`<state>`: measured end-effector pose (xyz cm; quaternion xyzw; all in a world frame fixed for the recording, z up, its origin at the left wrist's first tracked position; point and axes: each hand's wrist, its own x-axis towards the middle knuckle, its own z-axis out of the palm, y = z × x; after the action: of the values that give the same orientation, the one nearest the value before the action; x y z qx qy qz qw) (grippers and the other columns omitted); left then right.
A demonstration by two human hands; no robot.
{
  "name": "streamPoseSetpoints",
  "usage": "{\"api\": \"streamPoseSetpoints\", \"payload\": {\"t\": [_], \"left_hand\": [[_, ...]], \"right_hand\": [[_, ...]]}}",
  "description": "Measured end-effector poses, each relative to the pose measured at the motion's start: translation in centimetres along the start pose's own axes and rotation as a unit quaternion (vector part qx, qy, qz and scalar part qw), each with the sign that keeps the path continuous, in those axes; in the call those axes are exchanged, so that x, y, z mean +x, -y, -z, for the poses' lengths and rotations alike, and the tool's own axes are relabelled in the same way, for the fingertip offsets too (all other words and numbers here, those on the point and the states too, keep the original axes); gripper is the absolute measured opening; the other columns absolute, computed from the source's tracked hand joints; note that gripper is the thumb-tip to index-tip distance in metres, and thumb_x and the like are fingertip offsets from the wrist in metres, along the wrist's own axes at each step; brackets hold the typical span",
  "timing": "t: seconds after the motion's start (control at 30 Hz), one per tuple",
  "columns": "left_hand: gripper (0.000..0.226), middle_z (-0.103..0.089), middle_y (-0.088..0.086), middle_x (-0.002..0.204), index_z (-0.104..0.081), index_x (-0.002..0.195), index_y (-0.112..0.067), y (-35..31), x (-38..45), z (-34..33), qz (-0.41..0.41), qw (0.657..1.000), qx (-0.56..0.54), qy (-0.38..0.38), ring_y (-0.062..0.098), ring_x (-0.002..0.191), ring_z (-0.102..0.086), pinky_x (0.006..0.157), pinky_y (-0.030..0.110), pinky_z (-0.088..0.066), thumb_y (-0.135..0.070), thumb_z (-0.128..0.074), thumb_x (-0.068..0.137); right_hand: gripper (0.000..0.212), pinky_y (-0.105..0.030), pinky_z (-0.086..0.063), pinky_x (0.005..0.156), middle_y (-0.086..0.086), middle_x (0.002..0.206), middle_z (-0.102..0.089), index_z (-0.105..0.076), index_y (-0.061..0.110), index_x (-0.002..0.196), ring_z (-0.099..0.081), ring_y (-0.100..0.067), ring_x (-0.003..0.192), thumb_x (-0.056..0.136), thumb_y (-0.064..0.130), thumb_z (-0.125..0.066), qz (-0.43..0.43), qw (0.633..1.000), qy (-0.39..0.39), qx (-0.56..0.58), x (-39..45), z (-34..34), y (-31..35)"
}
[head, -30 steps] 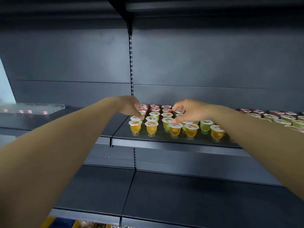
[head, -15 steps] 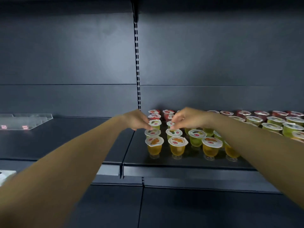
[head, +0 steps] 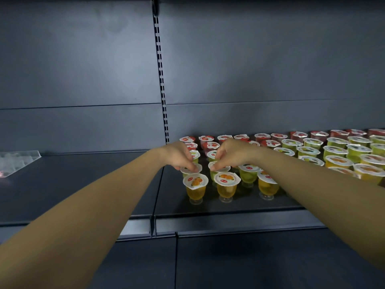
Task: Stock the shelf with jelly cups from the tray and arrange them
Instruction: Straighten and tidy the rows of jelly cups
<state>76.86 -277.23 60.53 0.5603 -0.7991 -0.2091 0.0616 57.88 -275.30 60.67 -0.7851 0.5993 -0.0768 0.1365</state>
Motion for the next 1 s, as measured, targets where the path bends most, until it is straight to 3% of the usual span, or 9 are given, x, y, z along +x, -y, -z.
{"api": "streamPoseSetpoints", "payload": {"t": [0.13, 0.23, 0.4, 0.63, 0.9, 1.0], "left_hand": [[0.039, -0.068, 0.002, 0.108, -0.073, 0.100, -0.013, -0.2, 0.3, -0.1, -0.002, 1.000, 0.013, -0.009, 0.016, 0.097, -0.064, 0.088, 0.030, -0.054, -0.046, -0.069, 0.079], [0.041, -0.067, 0.002, 0.110, -0.073, 0.101, -0.012, -0.3, 0.5, -0.3, -0.001, 1.000, 0.023, -0.012, 0.016, 0.098, -0.063, 0.085, 0.028, -0.055, -0.046, -0.069, 0.079], [0.043, -0.067, 0.006, 0.112, -0.072, 0.103, -0.010, -0.3, 0.8, -0.5, 0.003, 0.998, 0.052, -0.019, 0.020, 0.101, -0.062, 0.089, 0.034, -0.055, -0.045, -0.070, 0.078], [0.043, -0.064, 0.004, 0.118, -0.070, 0.109, -0.014, -0.5, 1.2, -0.9, 0.009, 0.998, 0.050, -0.038, 0.018, 0.107, -0.058, 0.089, 0.029, -0.049, -0.045, -0.068, 0.080], [0.042, -0.061, 0.006, 0.123, -0.066, 0.117, -0.012, -0.6, 0.4, -0.8, 0.011, 0.999, 0.001, -0.035, 0.020, 0.112, -0.055, 0.090, 0.028, -0.045, -0.035, -0.069, 0.083], [0.042, -0.060, 0.006, 0.124, -0.065, 0.119, -0.012, -0.6, 0.3, -0.8, 0.015, 0.999, -0.019, -0.034, 0.020, 0.113, -0.053, 0.090, 0.029, -0.044, -0.033, -0.069, 0.083]], "right_hand": [[0.042, -0.034, -0.053, 0.074, -0.014, 0.100, -0.070, -0.074, 0.005, 0.092, -0.066, -0.026, 0.092, 0.082, 0.046, -0.067, -0.016, 1.000, -0.016, 0.002, 0.3, -0.4, 0.2], [0.038, -0.027, -0.046, 0.067, -0.013, 0.096, -0.069, -0.074, 0.006, 0.092, -0.065, -0.023, 0.086, 0.082, 0.042, -0.068, -0.022, 1.000, -0.014, -0.008, 0.4, -0.6, 0.4], [0.035, -0.026, -0.048, 0.069, -0.011, 0.097, -0.069, -0.073, 0.007, 0.095, -0.066, -0.023, 0.088, 0.082, 0.039, -0.070, -0.028, 0.999, -0.018, -0.007, 0.7, -0.7, 0.2], [0.034, -0.027, -0.052, 0.076, -0.010, 0.101, -0.069, -0.073, 0.007, 0.097, -0.065, -0.022, 0.092, 0.081, 0.037, -0.072, -0.031, 0.999, -0.009, 0.005, 1.0, -0.3, -0.5], [0.031, -0.025, -0.046, 0.068, -0.011, 0.091, -0.067, -0.073, 0.005, 0.090, -0.064, -0.024, 0.088, 0.081, 0.034, -0.072, -0.041, 0.999, -0.013, 0.006, 0.5, -0.2, -0.5], [0.033, -0.028, -0.051, 0.078, -0.010, 0.098, -0.068, -0.073, 0.006, 0.094, -0.065, -0.024, 0.092, 0.081, 0.036, -0.072, -0.050, 0.999, -0.017, 0.006, 0.5, -0.3, -0.6]]}}
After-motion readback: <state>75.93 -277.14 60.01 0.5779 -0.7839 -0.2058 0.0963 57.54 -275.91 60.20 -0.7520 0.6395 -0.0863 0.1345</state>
